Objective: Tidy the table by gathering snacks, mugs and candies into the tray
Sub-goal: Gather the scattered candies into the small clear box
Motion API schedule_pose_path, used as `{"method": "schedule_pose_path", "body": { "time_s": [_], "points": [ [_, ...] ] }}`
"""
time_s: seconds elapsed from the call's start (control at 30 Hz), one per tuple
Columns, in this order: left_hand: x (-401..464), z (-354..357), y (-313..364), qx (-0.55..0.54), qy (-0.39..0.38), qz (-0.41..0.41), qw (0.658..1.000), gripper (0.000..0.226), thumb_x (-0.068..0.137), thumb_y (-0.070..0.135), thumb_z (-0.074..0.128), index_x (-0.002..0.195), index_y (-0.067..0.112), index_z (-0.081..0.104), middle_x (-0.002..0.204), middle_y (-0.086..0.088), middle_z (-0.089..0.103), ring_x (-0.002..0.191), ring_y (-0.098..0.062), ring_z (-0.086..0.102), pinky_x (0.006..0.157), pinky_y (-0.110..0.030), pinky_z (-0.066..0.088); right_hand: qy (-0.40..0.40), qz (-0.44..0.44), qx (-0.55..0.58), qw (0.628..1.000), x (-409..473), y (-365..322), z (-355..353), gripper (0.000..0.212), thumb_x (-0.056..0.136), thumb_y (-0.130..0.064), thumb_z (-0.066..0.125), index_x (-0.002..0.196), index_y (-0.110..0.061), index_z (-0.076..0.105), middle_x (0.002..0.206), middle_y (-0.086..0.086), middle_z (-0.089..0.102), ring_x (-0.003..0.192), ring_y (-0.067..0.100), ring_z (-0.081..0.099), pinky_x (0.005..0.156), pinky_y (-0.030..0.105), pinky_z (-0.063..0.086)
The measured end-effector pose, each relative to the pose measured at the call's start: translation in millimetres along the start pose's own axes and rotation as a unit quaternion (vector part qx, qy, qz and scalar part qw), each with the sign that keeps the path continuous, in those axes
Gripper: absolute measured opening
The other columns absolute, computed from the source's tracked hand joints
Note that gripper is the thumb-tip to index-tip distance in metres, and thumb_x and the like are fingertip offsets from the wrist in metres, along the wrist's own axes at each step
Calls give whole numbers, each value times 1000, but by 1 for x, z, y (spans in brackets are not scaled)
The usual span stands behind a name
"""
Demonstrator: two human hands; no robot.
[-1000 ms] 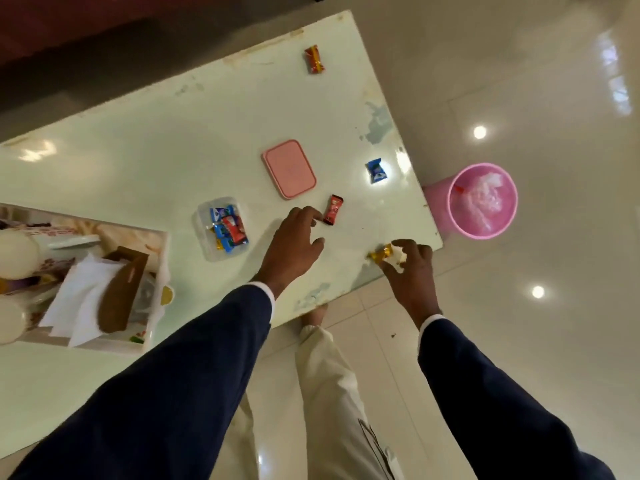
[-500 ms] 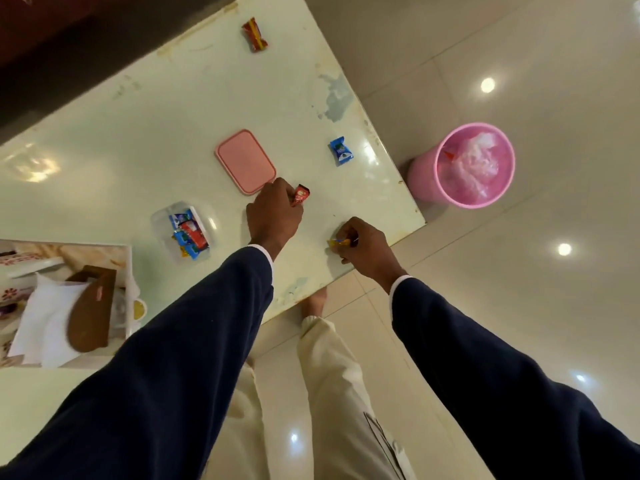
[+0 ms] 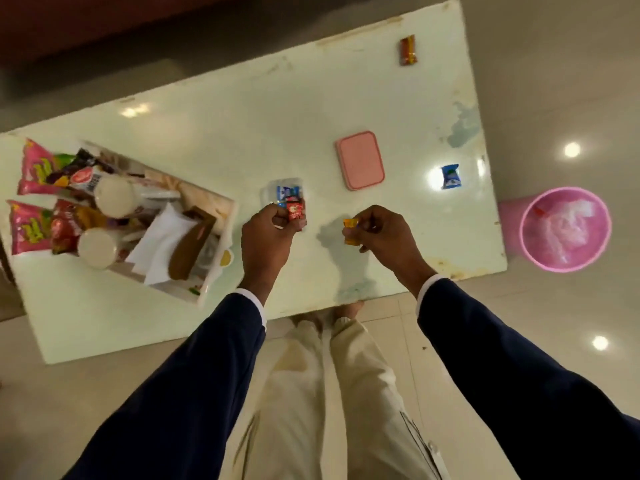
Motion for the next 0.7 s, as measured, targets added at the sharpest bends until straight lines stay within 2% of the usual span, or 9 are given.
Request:
{"method": "schedule_pose_path", "body": {
  "time_s": [0.1, 0.2, 0.3, 0.4, 0.5, 0.6, 0.7],
  "points": [
    [10, -15, -27, -11, 11, -22, 1000, 18, 83, 25, 80, 96, 14, 74, 87, 3, 73, 81, -14, 67, 67, -22, 43, -20, -34, -27, 999, 12, -30, 45, 22, 80, -15, 83, 93, -7, 68, 73, -6, 67, 69, 10, 73, 62, 27, 61],
    [15, -15, -38, -40, 13, -22, 999, 17, 85, 19, 78, 99, 14, 71, 87, 6, 70, 80, -11, 66, 60, -6, 40, -15, -59, -59, 996, 23, -52, 74, 18, 81, -11, 79, 95, -9, 68, 75, -6, 66, 65, 6, 69, 61, 22, 60],
    [16, -12, -42, -78, 14, -13, 997, 17, 87, 16, 77, 100, 12, 68, 89, 4, 70, 72, -2, 62, 60, 0, 41, -13, -67, -94, 993, 30, -64, 94, 18, 82, -9, 78, 96, -8, 66, 81, -2, 66, 74, 18, 73, 66, 30, 62],
    [15, -10, -39, -111, 18, -5, 994, 18, 87, 17, 78, 101, 12, 67, 87, 8, 67, 67, 9, 58, 59, 0, 42, 2, -66, -133, 989, 32, -70, 98, 21, 83, -11, 78, 98, -5, 65, 93, 9, 70, 88, 30, 73, 77, 41, 63],
    [18, -11, -39, -135, 19, -5, 991, 22, 87, 16, 78, 105, 11, 65, 90, 5, 68, 66, 11, 57, 56, 1, 42, 20, -58, -147, 987, 30, -71, 93, 21, 84, -9, 76, 101, -5, 65, 96, 10, 71, 89, 26, 74, 75, 37, 64],
    [21, -16, -40, -148, 7, -9, 989, 33, 88, 27, 79, 113, 12, 64, 87, 5, 69, 66, 5, 62, 56, -3, 45, 28, -48, -143, 988, 26, -69, 93, 24, 86, -11, 76, 107, -8, 67, 98, 7, 72, 90, 23, 74, 73, 28, 63],
    [20, -21, -40, -144, -11, 6, 989, 34, 94, 32, 73, 121, 16, 60, 93, 7, 67, 80, -7, 68, 62, -12, 52, 48, -49, -163, 984, 22, -68, 92, 27, 89, -17, 72, 115, -14, 67, 102, 3, 73, 89, 17, 72, 76, 26, 61]
  ]
}}
Point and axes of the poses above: each hand's wrist, its own x-axis towards the middle knuckle, its own z-axis out of the palm, y = z × x, the point moved 7 cm from there along x, towards the middle knuckle
